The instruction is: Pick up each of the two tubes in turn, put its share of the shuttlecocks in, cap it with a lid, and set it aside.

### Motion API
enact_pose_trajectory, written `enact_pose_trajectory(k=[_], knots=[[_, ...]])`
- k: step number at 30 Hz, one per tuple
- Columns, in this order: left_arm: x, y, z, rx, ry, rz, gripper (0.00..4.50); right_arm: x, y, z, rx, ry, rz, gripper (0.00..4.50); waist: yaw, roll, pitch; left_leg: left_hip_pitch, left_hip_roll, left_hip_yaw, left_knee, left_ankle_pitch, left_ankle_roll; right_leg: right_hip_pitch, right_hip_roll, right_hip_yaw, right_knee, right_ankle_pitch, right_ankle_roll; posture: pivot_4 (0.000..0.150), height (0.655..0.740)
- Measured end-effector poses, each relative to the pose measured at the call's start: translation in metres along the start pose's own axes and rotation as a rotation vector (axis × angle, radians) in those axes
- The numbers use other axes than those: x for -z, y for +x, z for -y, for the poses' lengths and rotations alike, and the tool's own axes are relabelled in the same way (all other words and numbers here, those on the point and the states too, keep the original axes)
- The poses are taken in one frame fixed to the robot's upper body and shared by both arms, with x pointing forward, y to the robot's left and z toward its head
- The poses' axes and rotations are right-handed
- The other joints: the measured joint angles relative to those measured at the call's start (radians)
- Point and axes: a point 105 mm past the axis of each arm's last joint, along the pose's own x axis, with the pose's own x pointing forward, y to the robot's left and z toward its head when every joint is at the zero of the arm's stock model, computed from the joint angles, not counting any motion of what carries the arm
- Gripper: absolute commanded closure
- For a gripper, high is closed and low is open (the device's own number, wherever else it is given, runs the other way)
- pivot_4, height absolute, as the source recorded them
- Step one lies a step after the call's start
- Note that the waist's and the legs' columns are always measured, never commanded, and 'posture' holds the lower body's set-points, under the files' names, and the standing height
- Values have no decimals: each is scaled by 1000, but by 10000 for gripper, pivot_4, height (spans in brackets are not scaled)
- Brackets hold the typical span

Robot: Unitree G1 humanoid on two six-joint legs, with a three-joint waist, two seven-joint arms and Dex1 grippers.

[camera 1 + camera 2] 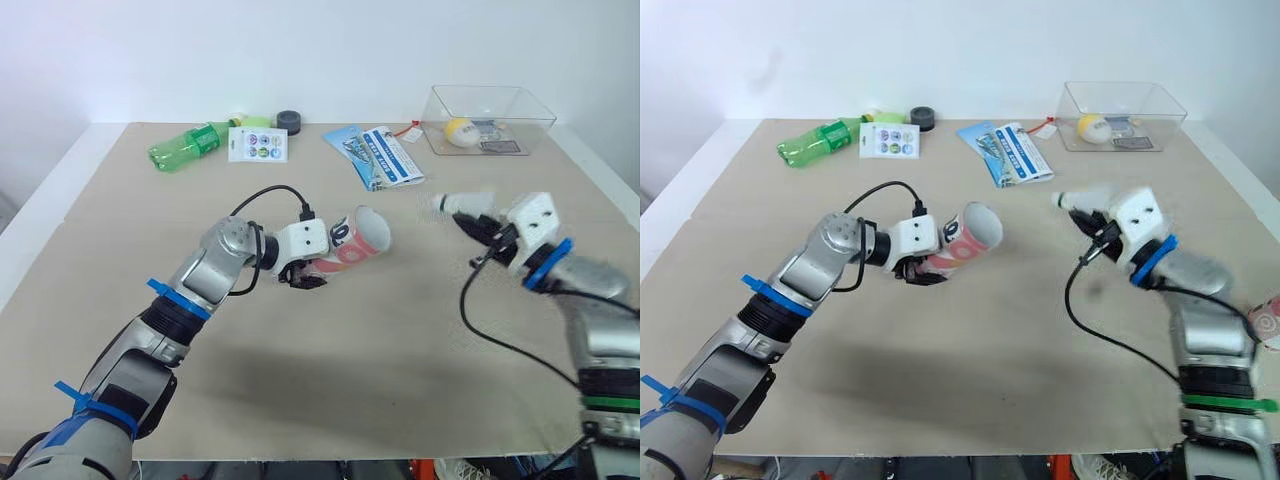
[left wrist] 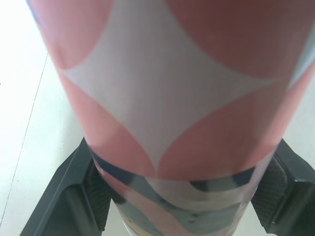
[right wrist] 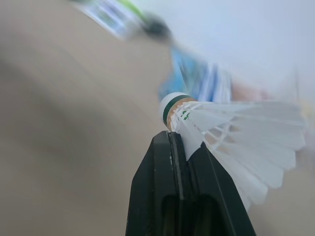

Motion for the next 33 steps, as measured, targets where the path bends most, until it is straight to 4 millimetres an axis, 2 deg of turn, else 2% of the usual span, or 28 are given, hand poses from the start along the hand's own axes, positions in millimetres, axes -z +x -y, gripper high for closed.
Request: enact_pose_trajectory(k=[3, 6, 9, 14, 20, 23, 27, 29, 31, 33], knots=[[1, 1, -1, 2, -4, 0, 14398, -34, -7, -3, -188, -218, 19, 44798, 0, -1, 0, 1, 0, 0, 0, 0, 0, 1, 0, 0, 0, 0, -1, 1500, 7400], [2, 1, -2, 2, -9, -3, 14398, -45, -4, -13, -276, -251, 42, 44798, 0, -1, 0, 1, 0, 0, 1, 0, 0, 1, 0, 0, 0, 0, -1, 1500, 7400], [0, 2, -2, 2, -21, 0, 14398, -57, 8, -33, -379, -270, 92, 44798, 0, -1, 0, 1, 0, 1, 1, 0, 0, 1, 0, 1, 0, 0, -2, 1500, 7400], [-2, 4, -2, 6, -38, 5, 14398, -65, 23, -44, -427, -338, 133, 44798, 2, -1, 0, 0, 0, 1, 2, 0, 0, 0, -1, 0, 0, 1, 0, 1500, 7400], [-3, 4, -2, 6, -49, 5, 14398, -52, 33, -50, -492, -398, 110, 44798, 4, 0, 0, -1, 0, 0, 1, 0, 0, 0, -1, 0, 0, 0, 0, 1500, 7400], [-3, 4, -1, 5, -52, 4, 14398, -48, 37, -50, -510, -411, 108, 35243, 4, 0, 0, -1, 0, 0, 1, 0, 0, 0, -1, 0, 0, 0, 0, 1500, 7400], [-4, 4, -1, 4, -57, 0, 14398, -53, 40, -52, -521, -379, 151, 20862, 4, 0, 0, -1, 0, 0, 1, 0, 0, 0, -1, 0, 0, 0, 0, 1500, 7400], [-4, 4, -1, 4, -58, 0, 14398, -57, 39, -50, -513, -330, 172, 9585, 4, 0, 0, -2, 0, 0, 1, 0, 0, 0, -1, 0, 0, 0, 0, 1500, 7400], [-4, 4, 0, 4, -57, 1, 14398, -64, 36, -40, -469, -224, 194, 403, 4, 0, 0, -2, 0, 0, 1, 0, 0, 0, -1, 0, 0, 0, 0, 1500, 7400], [-4, 4, 0, 4, -57, 1, 14398, -69, 31, -29, -403, -118, 206, 403, 5, 0, 0, -2, 0, -1, 1, 0, 0, 0, -1, -1, 0, 0, -1, 1500, 7400]])
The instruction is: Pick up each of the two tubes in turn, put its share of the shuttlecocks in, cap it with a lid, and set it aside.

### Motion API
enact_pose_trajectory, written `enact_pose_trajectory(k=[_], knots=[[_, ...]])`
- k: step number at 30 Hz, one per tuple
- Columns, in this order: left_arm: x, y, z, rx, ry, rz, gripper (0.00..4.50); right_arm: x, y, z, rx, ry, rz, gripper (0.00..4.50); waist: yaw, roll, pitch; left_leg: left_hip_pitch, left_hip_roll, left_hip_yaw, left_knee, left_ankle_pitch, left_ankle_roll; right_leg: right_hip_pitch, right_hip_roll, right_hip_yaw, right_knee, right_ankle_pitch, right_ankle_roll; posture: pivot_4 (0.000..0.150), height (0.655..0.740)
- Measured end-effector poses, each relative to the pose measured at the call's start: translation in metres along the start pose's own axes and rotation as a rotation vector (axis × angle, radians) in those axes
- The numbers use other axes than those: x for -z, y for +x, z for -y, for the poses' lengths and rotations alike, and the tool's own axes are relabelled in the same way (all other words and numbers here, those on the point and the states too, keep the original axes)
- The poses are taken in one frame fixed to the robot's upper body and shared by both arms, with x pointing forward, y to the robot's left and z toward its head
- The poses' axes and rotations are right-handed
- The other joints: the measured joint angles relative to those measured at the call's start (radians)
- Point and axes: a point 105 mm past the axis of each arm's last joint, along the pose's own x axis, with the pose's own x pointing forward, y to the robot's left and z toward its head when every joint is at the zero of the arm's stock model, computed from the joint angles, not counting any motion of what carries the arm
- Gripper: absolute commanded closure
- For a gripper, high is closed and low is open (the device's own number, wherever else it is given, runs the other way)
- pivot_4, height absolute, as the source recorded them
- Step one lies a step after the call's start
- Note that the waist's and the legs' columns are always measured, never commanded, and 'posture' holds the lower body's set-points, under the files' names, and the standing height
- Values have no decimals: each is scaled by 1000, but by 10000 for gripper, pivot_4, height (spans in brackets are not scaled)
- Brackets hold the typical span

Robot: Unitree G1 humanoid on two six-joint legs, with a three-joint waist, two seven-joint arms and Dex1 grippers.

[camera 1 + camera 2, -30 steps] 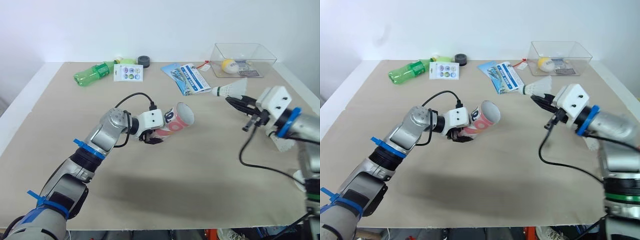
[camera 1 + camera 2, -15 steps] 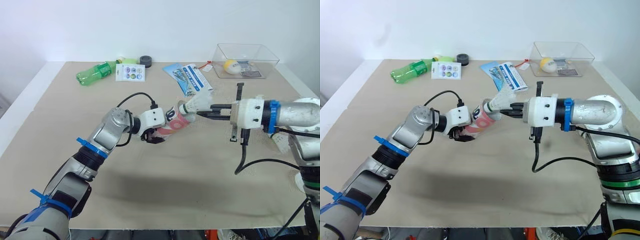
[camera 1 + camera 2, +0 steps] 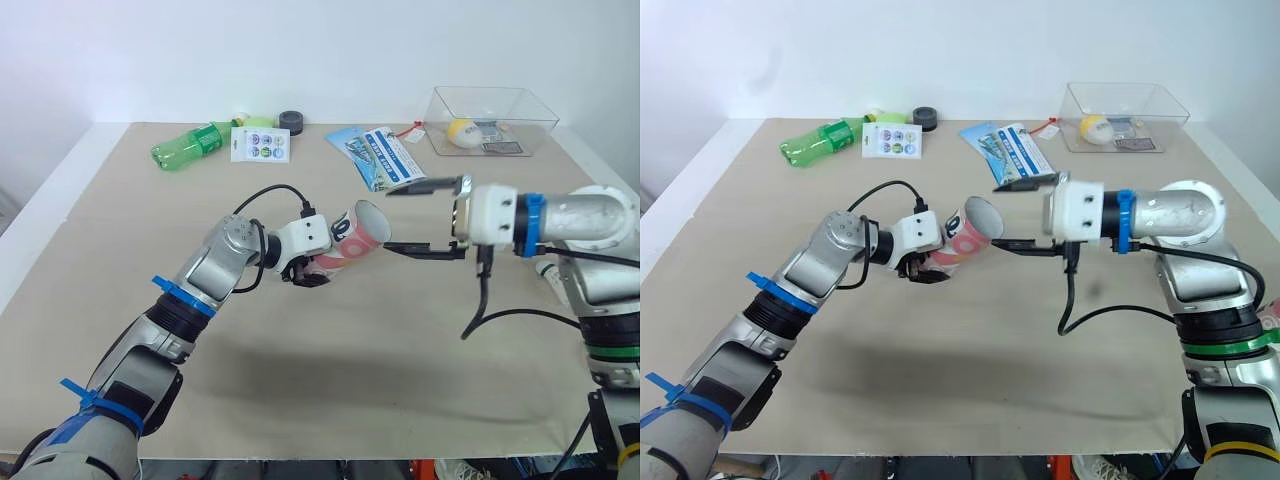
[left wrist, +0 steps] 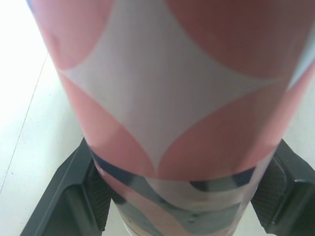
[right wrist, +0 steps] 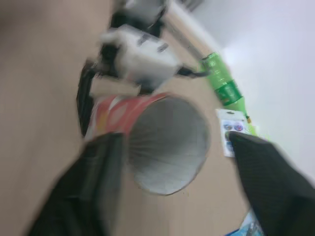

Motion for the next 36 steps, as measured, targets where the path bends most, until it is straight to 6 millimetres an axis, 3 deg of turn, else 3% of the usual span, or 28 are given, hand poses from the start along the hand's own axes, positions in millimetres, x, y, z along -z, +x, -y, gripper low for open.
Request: enact_pose_trajectory(k=[3, 5, 9, 13, 16, 18, 21, 28, 36], knots=[[0, 1, 1, 2, 1, 1, 14398, 12, -30, 22, 260, 245, 14, 403, 2, -1, -1, 0, 0, -1, 0, 0, 0, 0, 0, -1, 0, 0, -1, 1500, 7400], [0, 1, 2, 5, 3, 2, 14398, 50, -64, 25, 499, 411, -74, 403, 5, -4, -2, -1, 0, -1, 0, 0, 0, 0, 0, -1, 0, 0, -1, 1500, 7400], [1, 0, 1, 0, 2, -3, 14398, 122, -112, -14, 803, 632, -295, 403, 4, 0, -3, 0, 0, 0, 0, 0, 0, -1, 0, 0, 1, 0, 0, 1500, 7400], [3, 0, 1, -1, 0, -7, 14398, 149, -129, -51, 874, 701, -431, 403, -1, 4, -4, 3, -1, 2, 0, 0, 1, 0, 0, 2, 2, 0, 0, 1500, 7400], [3, 0, 1, -3, -1, -11, 14398, 153, -137, -62, 907, 719, -441, 403, -2, 4, -4, 3, -1, 3, 1, 0, 1, 0, 0, 3, 2, 0, 0, 1500, 7400], [3, 1, 3, 1, -3, -8, 14398, 144, -142, -65, 896, 706, -398, 403, -3, 4, -4, 3, -1, 3, 1, 0, 1, 1, 0, 3, 2, 0, 0, 1500, 7400], [1, 2, 6, 8, -1, 1, 14398, 133, -160, -77, 882, 688, -370, 403, 1, 3, -4, 2, -1, 2, 1, 0, 1, 2, 0, 3, 2, -1, 2, 1500, 7400], [0, 3, 7, 12, -4, 2, 14398, 133, -200, -96, 952, 722, -429, 403, -1, 4, -4, 3, -2, 2, 2, 0, 1, 2, -1, 3, 2, -3, -2, 1500, 7400], [-1, 6, 8, 18, -7, 8, 14398, 145, -212, -99, 994, 768, -459, 403, 0, 4, -4, 3, -4, 2, 2, 0, 1, 3, -2, 4, 2, -4, -2, 1500, 7400]])
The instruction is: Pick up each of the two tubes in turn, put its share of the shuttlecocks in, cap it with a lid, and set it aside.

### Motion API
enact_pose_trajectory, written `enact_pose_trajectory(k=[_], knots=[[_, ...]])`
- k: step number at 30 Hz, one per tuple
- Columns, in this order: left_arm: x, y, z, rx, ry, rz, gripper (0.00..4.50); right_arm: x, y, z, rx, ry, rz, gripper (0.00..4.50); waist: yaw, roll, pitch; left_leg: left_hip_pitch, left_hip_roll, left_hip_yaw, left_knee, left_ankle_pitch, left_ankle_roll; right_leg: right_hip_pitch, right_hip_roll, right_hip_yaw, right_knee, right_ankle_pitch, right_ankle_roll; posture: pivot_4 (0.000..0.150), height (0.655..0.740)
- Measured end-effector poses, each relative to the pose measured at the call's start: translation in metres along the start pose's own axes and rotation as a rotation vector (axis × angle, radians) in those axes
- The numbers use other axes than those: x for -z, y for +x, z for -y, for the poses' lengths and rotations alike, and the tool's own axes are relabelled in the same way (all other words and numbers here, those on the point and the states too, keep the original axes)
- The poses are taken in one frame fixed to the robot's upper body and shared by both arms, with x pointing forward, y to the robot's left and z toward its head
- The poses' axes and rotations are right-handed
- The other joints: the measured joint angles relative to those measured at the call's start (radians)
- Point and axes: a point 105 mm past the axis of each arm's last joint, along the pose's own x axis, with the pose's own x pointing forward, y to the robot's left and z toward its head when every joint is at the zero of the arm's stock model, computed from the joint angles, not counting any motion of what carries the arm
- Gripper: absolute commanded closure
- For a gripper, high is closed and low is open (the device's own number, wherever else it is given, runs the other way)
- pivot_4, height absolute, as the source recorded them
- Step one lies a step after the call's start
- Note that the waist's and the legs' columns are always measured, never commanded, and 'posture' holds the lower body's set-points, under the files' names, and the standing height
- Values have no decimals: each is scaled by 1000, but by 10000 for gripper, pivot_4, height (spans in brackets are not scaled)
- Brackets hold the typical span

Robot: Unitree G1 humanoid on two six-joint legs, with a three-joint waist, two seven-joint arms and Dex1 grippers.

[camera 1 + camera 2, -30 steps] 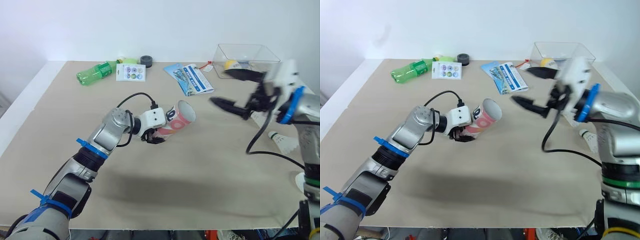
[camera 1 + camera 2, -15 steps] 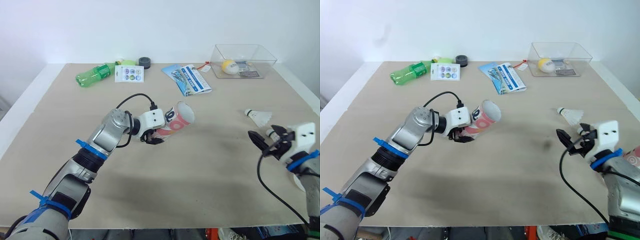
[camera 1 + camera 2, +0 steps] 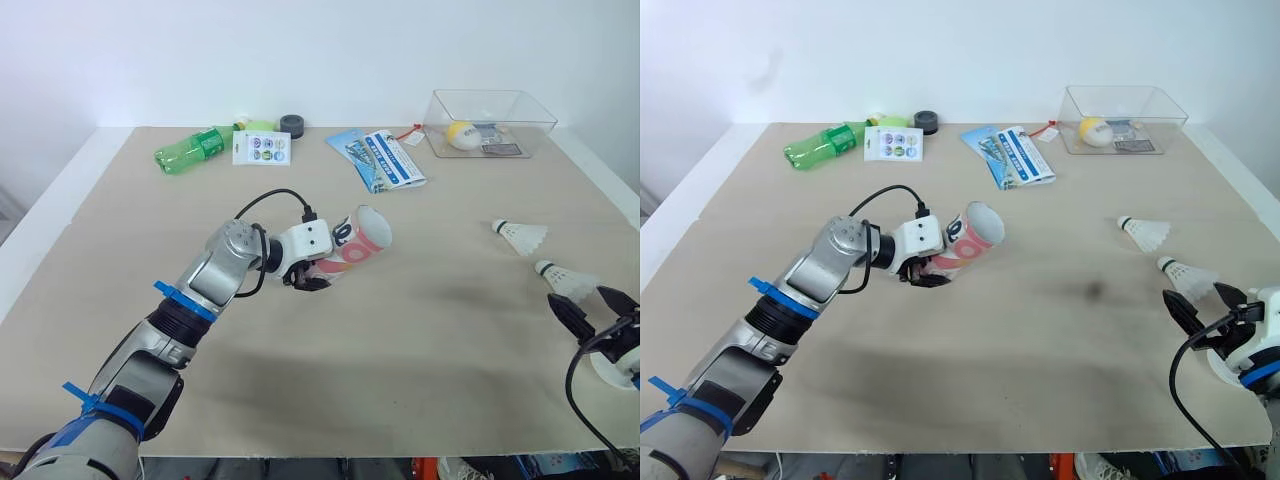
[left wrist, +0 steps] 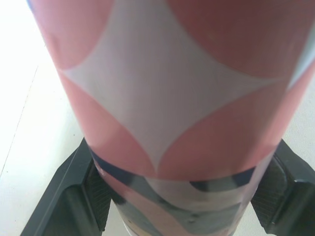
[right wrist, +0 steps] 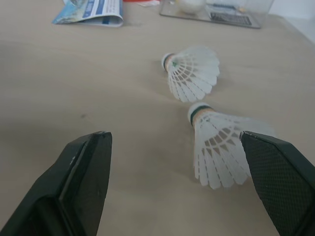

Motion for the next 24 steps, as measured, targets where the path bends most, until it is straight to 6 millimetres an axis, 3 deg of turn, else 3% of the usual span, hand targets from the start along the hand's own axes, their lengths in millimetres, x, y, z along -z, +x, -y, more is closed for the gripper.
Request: enact_pose_trajectory(k=[20, 24], knots=[[-3, -1, 8, -1, -12, 2, 14398, 12, 35, 4, 59, 68, -56, 403, -1, 0, 0, 0, -1, 0, 0, 0, 0, 0, -1, 0, 0, 1, 4, 1500, 7400], [-4, -1, 9, 0, -8, 5, 14398, 14, 44, 1, 51, 77, -62, 18980, 0, 0, 0, 0, -2, 0, 0, 0, 0, 0, -1, 0, 0, 1, 5, 1500, 7400]])
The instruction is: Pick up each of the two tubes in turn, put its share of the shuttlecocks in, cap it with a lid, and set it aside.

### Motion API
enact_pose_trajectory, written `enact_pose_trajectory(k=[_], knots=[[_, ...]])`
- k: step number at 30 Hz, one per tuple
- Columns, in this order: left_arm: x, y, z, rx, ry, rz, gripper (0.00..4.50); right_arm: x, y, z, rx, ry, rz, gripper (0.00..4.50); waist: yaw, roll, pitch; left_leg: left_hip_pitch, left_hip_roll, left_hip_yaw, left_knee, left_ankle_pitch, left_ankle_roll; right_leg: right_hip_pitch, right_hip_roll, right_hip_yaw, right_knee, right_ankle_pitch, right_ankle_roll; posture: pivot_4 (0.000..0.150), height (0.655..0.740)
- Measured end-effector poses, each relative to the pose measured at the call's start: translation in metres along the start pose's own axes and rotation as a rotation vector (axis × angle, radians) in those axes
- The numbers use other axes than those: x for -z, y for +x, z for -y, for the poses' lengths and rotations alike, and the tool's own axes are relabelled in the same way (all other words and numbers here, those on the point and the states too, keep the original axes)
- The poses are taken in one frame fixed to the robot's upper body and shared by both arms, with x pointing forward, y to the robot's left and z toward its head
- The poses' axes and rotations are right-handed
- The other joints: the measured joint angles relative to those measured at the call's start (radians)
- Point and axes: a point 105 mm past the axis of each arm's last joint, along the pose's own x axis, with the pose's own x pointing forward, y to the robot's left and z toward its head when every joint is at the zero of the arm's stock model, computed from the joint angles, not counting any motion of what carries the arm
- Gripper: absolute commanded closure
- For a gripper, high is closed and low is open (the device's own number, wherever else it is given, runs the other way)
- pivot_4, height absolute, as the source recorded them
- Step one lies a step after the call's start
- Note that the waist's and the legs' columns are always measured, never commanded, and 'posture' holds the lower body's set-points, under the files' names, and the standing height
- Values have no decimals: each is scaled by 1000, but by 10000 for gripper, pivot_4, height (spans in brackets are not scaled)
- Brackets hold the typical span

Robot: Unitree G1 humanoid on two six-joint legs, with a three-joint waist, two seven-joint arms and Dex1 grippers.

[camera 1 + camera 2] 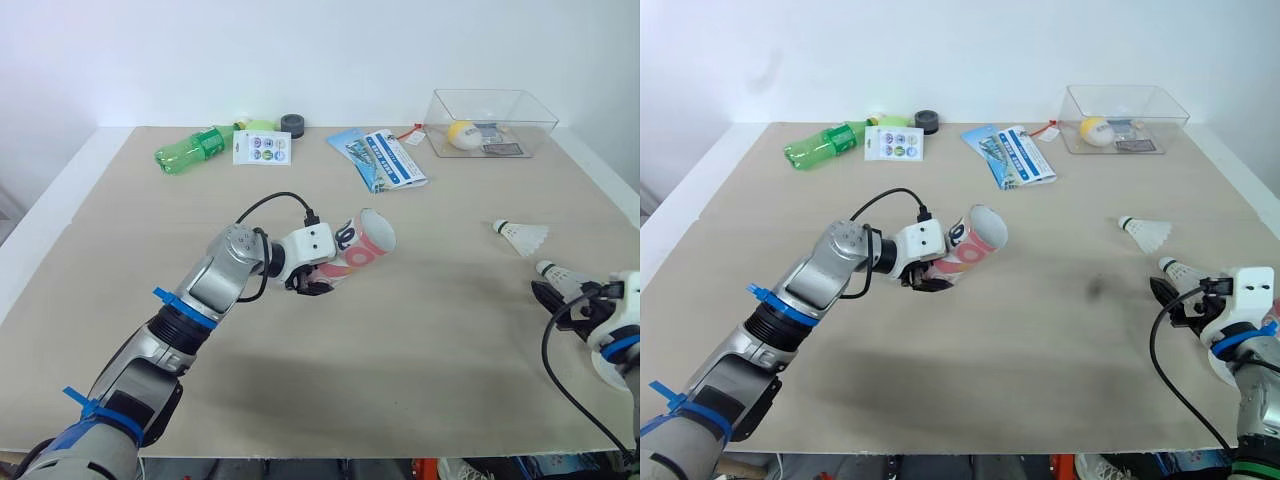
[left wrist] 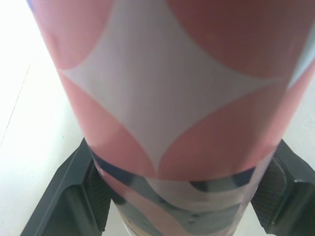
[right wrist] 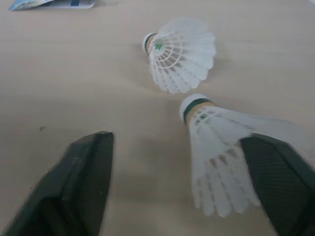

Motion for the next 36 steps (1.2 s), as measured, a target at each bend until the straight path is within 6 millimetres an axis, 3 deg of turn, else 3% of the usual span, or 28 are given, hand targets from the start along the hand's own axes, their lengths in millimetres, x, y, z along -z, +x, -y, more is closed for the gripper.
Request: enact_pose_trajectory(k=[5, 15, 22, 23, 24, 28, 32, 36], knots=[[1, -1, 0, -2, 1, -4, 14398, -2, 3, 2, 16, -12, 11, 44129, 0, 0, 0, 0, 0, 0, 0, 0, 0, 0, 0, 0, 0, 0, 1, 1500, 7400], [1, -1, 0, -2, 5, -5, 14398, -4, 2, -8, -33, -124, -2, 44655, 0, 1, 0, 0, 0, 0, 0, 0, 0, 0, 0, 0, 0, 0, 1, 1500, 7400], [2, 0, -2, 9, 19, -2, 14398, -92, -9, -41, -189, -451, 98, 44655, 0, 1, 0, 0, -1, 0, 1, 0, 0, 0, 0, 0, 0, -1, -1, 1500, 7400], [4, 1, -3, 14, 13, -2, 14398, -111, -11, -57, -261, -519, 107, 44655, 0, -2, 0, 1, 0, -1, 1, 0, 0, 1, 0, 0, 0, -2, -3, 1500, 7400], [4, 1, -4, 16, 11, -1, 14398, -117, -11, -63, -288, -535, 114, 44655, -2, -1, 0, 1, -1, 1, 1, 0, 0, 1, -1, 1, 0, -2, -2, 1500, 7400], [2, 4, -6, 32, -17, 14, 14398, -182, -24, -145, -589, -701, 346, 44655, -1, -1, 0, 2, 0, -1, 2, 0, 0, 2, 0, 0, 0, -1, -3, 1500, 7400], [0, 6, -6, 43, -37, 34, 14398, -174, -28, -189, -814, -800, 355, 44655, 6, -5, 0, -4, 0, -2, 2, 1, 0, 2, 0, -1, -4, -2, -3, 1500, 7400], [-2, 5, -6, 54, -39, 44, 14398, -168, -27, -206, -953, -886, 341, 44655, 9, -3, 0, -9, -1, -1, 2, 0, 0, 1, -2, -1, -13, 2, 5, 1500, 7400]])
